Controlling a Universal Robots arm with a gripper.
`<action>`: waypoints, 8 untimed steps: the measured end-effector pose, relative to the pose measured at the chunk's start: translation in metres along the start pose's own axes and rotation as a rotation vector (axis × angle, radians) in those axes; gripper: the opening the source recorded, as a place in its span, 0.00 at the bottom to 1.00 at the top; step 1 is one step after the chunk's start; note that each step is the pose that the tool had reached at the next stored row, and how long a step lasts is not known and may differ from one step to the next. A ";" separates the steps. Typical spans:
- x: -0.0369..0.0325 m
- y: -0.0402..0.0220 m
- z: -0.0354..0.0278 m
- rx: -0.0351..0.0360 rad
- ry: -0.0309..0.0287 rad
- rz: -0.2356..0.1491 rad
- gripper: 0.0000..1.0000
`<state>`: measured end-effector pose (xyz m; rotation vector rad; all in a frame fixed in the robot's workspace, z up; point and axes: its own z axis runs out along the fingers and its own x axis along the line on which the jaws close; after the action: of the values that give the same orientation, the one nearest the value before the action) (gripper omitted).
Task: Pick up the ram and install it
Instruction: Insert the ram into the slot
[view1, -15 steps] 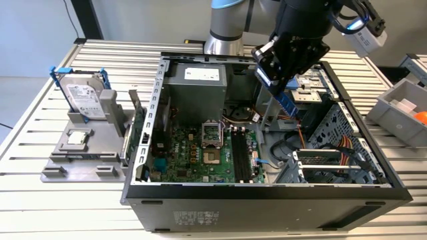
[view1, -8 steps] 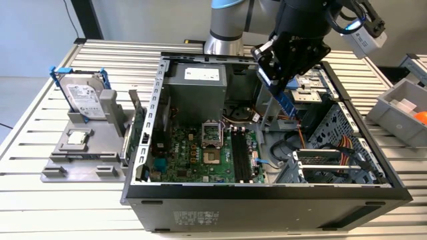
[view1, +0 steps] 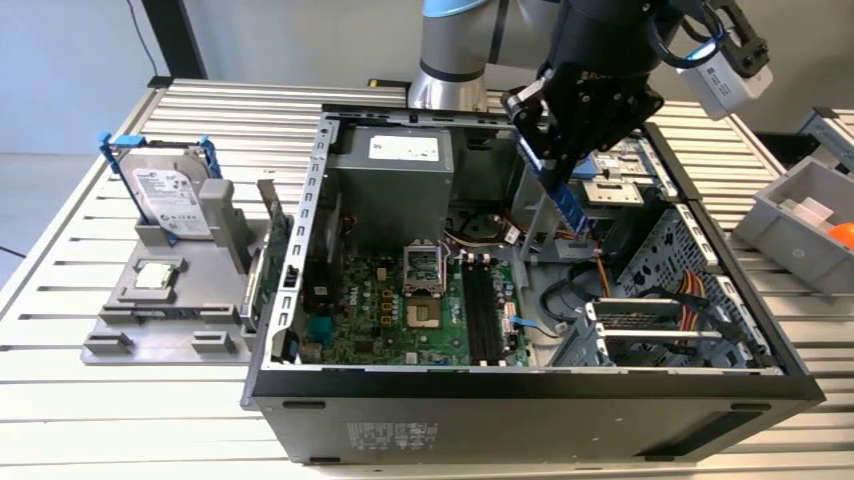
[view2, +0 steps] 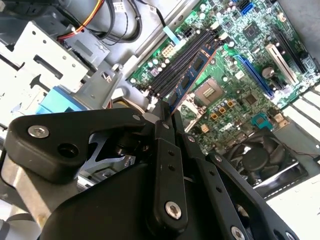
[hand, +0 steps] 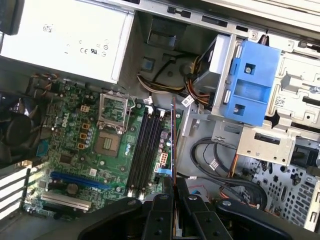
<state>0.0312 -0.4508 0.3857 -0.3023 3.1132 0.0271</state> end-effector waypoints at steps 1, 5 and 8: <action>0.0000 0.0000 0.0000 0.0001 -0.0001 0.007 0.00; 0.0001 0.0000 0.0001 0.0005 -0.0006 0.037 0.00; 0.0001 0.0000 0.0001 0.0010 -0.0010 0.065 0.00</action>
<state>0.0312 -0.4508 0.3856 -0.2010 3.1208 0.0263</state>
